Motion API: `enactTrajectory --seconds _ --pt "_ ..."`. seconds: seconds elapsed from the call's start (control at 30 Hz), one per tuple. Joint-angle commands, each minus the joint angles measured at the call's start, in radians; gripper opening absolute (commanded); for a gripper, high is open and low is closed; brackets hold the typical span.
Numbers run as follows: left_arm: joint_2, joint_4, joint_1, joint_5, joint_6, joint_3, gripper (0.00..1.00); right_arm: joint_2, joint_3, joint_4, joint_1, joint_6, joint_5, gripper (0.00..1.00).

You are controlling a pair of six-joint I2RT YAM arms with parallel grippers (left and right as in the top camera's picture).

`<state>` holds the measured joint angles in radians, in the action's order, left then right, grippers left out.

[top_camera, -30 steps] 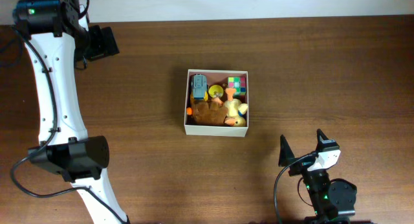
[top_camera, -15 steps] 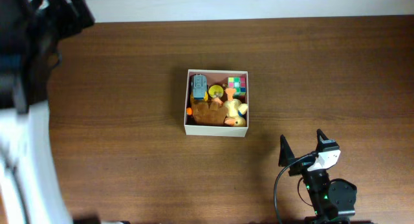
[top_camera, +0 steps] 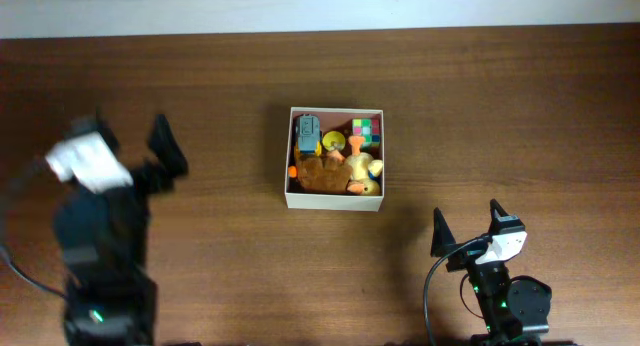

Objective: Pack container

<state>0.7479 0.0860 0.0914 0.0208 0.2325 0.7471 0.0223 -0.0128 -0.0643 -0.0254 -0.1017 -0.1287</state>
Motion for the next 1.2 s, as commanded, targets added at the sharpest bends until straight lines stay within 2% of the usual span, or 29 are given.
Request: enactTrajectory --seconds 0.0,0.1,0.23,0.53,0.7,0.83,1.0,1.17 --pt "-0.185 -0.123 0.001 -0.055 0.006 -0.254 0.99 -0.01 0.007 -0.003 0.006 -0.003 0.008 0.99" --pt "-0.298 -0.19 0.001 -0.07 0.006 -0.4 0.99 -0.01 0.007 -0.003 0.006 -0.003 0.008 0.99" --pt "-0.439 -0.198 0.0 -0.069 0.006 -0.542 0.99 -0.01 0.007 -0.003 0.006 -0.003 0.008 0.99" --pt "-0.635 -0.187 0.0 -0.066 -0.002 -0.702 0.99 -0.01 0.007 -0.003 0.006 -0.003 0.008 0.99" --pt "-0.703 -0.163 0.0 -0.066 -0.003 -0.737 0.99 -0.01 0.007 -0.003 0.006 -0.003 0.008 0.99" --pt "-0.744 -0.068 0.0 -0.066 -0.017 -0.737 0.99 -0.01 0.007 -0.003 0.006 -0.003 0.008 0.99" --pt "-0.743 -0.003 0.001 -0.053 -0.027 -0.737 0.99 -0.01 0.007 -0.003 0.006 -0.003 0.008 0.99" --pt "-0.743 -0.003 0.001 -0.051 -0.081 -0.737 0.99 -0.01 0.007 -0.003 0.006 -0.003 0.008 0.99"
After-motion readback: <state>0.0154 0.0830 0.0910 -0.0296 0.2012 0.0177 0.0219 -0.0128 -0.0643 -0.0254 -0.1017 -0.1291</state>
